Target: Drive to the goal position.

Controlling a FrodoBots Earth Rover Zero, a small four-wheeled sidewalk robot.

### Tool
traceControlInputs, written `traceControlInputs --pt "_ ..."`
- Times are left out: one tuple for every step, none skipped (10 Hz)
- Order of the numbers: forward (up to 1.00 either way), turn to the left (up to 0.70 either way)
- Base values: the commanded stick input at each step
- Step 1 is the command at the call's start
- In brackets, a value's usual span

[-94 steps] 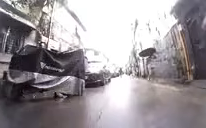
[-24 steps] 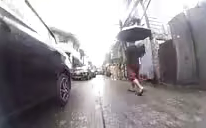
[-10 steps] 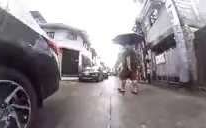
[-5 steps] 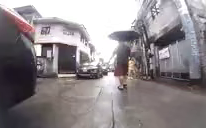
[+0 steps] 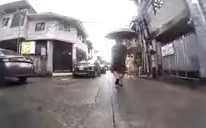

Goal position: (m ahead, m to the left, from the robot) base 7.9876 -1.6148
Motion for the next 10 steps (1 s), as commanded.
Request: traceControlInputs --pt "0.99 0.00" --pt "0.99 0.00" --pt "0.99 0.00" --pt "0.99 0.00" --pt "0.99 0.00" --pt "0.99 0.00" --pt "0.99 0.00" --pt "0.99 0.00" --pt "0.99 0.00" --pt "0.99 0.00"
